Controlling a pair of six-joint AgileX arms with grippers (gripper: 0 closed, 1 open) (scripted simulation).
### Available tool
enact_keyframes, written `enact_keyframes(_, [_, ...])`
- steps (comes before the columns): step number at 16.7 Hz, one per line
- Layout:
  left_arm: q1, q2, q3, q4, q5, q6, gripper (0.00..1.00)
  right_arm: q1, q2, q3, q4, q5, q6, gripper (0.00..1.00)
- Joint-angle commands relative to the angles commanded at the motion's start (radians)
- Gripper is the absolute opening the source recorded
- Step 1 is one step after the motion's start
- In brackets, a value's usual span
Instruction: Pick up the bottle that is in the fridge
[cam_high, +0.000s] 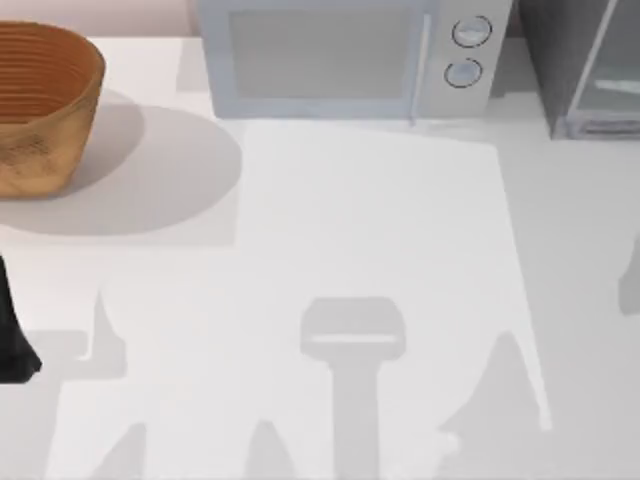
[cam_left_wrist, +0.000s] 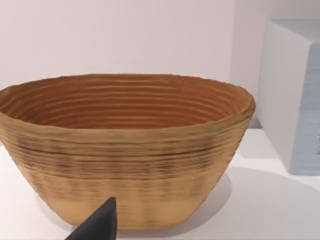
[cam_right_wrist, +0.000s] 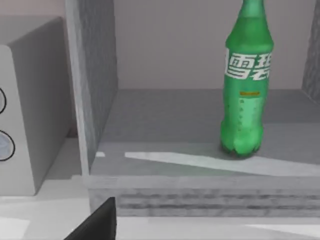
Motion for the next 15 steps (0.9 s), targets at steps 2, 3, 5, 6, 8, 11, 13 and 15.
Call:
enact_keyframes(2, [0.000,0.000,0.000,0.000,0.000,0.000,1.00,-0.052,0.181,0.015,0.154,-0.051,0.003,1.00])
enact_keyframes(3, [0.000,0.000,0.000,0.000,0.000,0.000,1.00,-0.077,0.263,0.022,0.227,-0.075,0.005,1.00])
enact_keyframes(5, [0.000,0.000,0.000,0.000,0.000,0.000,1.00,-0.122,0.411,0.038,0.363,-0.119,0.007,1.00])
enact_keyframes(6, [0.000,0.000,0.000,0.000,0.000,0.000,1.00,-0.142,0.478,0.046,0.426,-0.139,0.008,1.00])
enact_keyframes(8, [0.000,0.000,0.000,0.000,0.000,0.000,1.00,-0.176,0.593,0.061,0.535,-0.172,0.009,1.00])
enact_keyframes(11, [0.000,0.000,0.000,0.000,0.000,0.000,1.00,-0.210,0.701,0.077,0.641,-0.204,0.010,1.00])
enact_keyframes(13, [0.000,0.000,0.000,0.000,0.000,0.000,1.00,-0.217,0.722,0.081,0.664,-0.211,0.010,1.00])
enact_keyframes(15, [0.000,0.000,0.000,0.000,0.000,0.000,1.00,-0.217,0.722,0.081,0.664,-0.211,0.010,1.00])
